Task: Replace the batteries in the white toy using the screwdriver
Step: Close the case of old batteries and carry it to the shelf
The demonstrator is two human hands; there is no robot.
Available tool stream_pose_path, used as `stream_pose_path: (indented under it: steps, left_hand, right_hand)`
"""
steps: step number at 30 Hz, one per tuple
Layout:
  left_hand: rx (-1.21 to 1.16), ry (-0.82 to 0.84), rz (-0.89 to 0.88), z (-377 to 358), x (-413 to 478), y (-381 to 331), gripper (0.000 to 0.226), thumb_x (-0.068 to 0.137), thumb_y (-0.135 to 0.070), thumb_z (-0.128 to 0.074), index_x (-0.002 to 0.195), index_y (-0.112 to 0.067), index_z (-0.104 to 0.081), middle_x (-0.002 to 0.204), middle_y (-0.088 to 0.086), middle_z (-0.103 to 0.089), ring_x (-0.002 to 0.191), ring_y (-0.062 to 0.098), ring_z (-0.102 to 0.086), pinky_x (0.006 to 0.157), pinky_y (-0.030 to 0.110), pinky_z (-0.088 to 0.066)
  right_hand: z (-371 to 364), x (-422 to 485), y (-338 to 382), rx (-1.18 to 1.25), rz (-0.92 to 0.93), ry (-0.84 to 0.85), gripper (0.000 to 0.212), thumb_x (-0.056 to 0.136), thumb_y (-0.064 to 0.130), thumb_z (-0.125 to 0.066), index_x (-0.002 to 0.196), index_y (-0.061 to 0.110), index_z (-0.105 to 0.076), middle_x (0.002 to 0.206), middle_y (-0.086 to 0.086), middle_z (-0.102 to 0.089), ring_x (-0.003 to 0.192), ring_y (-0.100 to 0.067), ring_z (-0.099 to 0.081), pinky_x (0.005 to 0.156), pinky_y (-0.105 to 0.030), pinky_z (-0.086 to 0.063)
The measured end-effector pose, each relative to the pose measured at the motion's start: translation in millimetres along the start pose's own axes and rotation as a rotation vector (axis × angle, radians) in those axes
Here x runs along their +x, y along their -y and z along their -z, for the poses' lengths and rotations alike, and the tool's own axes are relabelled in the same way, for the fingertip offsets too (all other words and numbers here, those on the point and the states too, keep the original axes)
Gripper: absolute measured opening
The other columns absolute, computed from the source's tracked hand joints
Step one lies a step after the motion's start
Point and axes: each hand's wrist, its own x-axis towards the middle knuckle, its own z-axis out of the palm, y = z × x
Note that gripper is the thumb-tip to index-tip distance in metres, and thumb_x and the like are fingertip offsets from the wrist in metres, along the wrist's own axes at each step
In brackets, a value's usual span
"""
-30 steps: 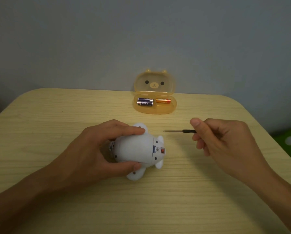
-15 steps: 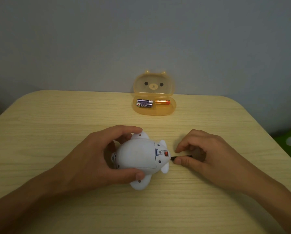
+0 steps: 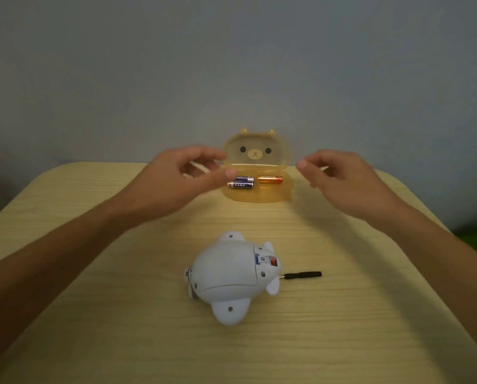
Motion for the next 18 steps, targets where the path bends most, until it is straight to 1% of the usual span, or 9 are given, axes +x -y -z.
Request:
stream_pose_path:
  steps: [3, 6, 7, 9, 11, 12, 15, 17, 18]
  left_hand:
    - [0.031, -0.043, 0.079, 0.8, 40.8, 8.0, 0.073, 0.077, -0.078, -0.067, 0.136, -0.035, -0.066, 0.118, -0.015, -0.071, 0.102, 0.008, -0.071, 0.082, 0.029, -0.055]
    - [0.016, -0.053, 0.162, -7.5, 65.3, 22.9, 0.068, 0.087, -0.070, -0.068, 0.140, -0.028, -0.063, 0.122, -0.010, -0.071, 0.109, 0.010, -0.070, 0.088, 0.031, -0.056]
    - [0.004, -0.055, 0.177, -11.9, 70.3, 26.4, 0.063, 0.090, -0.067, -0.067, 0.138, -0.026, -0.065, 0.122, -0.009, -0.072, 0.110, 0.011, -0.070, 0.091, 0.032, -0.056]
    - [-0.026, -0.045, 0.203, -20.8, 76.2, 29.1, 0.048, 0.098, -0.059, -0.062, 0.131, -0.026, -0.069, 0.116, -0.006, -0.075, 0.104, 0.014, -0.073, 0.089, 0.033, -0.055]
    - [-0.086, -0.042, 0.224, -28.0, 77.5, 27.8, 0.037, 0.102, -0.053, -0.058, 0.124, -0.026, -0.071, 0.111, 0.003, -0.077, 0.100, 0.024, -0.077, 0.089, 0.041, -0.060]
    - [-0.133, -0.049, 0.232, -29.5, 77.3, 26.6, 0.035, 0.104, -0.050, -0.058, 0.121, -0.024, -0.071, 0.112, 0.008, -0.077, 0.102, 0.030, -0.077, 0.093, 0.046, -0.062]
    - [-0.246, -0.062, 0.234, -29.2, 72.2, 21.2, 0.033, 0.105, -0.046, -0.058, 0.113, -0.017, -0.072, 0.118, 0.010, -0.076, 0.104, 0.034, -0.077, 0.094, 0.045, -0.063]
    - [-0.291, -0.058, 0.227, -27.9, 67.4, 18.1, 0.033, 0.104, -0.046, -0.060, 0.106, -0.015, -0.072, 0.118, 0.009, -0.077, 0.105, 0.032, -0.077, 0.097, 0.044, -0.063]
    - [-0.304, -0.056, 0.220, -27.7, 64.3, 17.7, 0.032, 0.102, -0.046, -0.063, 0.104, -0.015, -0.071, 0.117, 0.010, -0.077, 0.104, 0.030, -0.078, 0.098, 0.046, -0.062]
  right_hand:
    - [-8.8, 37.8, -8.7, 0.102, -0.110, -0.083, 0.030, 0.099, 0.051, -0.055, 0.111, 0.029, -0.071, 0.104, 0.013, -0.069, 0.099, -0.014, -0.064, 0.093, -0.039, -0.052]
    - [-25.3, 58.2, -14.9, 0.129, -0.187, -0.096, 0.032, 0.101, 0.048, -0.053, 0.119, 0.027, -0.069, 0.114, 0.006, -0.069, 0.106, -0.018, -0.065, 0.100, -0.044, -0.054]
    - [-29.8, 61.5, -17.5, 0.141, -0.210, -0.091, 0.034, 0.102, 0.048, -0.052, 0.118, 0.025, -0.070, 0.111, 0.006, -0.070, 0.104, -0.018, -0.066, 0.100, -0.047, -0.055]
    - [-37.9, 65.4, -22.8, 0.212, -0.238, -0.069, 0.037, 0.102, 0.048, -0.051, 0.108, 0.020, -0.074, 0.099, 0.002, -0.072, 0.092, -0.019, -0.068, 0.092, -0.050, -0.057]
    - [-42.1, 64.4, -24.0, 0.294, -0.251, -0.056, 0.042, 0.101, 0.048, -0.050, 0.102, 0.014, -0.074, 0.094, -0.006, -0.073, 0.081, -0.022, -0.068, 0.079, -0.045, -0.059]
    - [-42.9, 63.1, -24.5, 0.333, -0.256, -0.062, 0.042, 0.101, 0.050, -0.051, 0.103, 0.014, -0.073, 0.099, -0.007, -0.074, 0.082, -0.022, -0.069, 0.078, -0.042, -0.059]
    - [-37.8, 52.8, -24.0, 0.391, -0.267, -0.038, 0.046, 0.097, 0.061, -0.050, 0.112, 0.022, -0.071, 0.114, 0.000, -0.076, 0.099, -0.021, -0.076, 0.091, -0.042, -0.061]
    - [-31.0, 43.1, -22.7, 0.433, -0.246, 0.003, 0.051, 0.095, 0.065, -0.051, 0.115, 0.022, -0.071, 0.114, 0.002, -0.077, 0.100, -0.018, -0.077, 0.092, -0.038, -0.062]
    - [-27.7, 37.5, -20.7, 0.428, -0.219, 0.016, 0.050, 0.096, 0.061, -0.053, 0.115, 0.020, -0.071, 0.112, 0.002, -0.077, 0.096, -0.013, -0.077, 0.088, -0.032, -0.063]
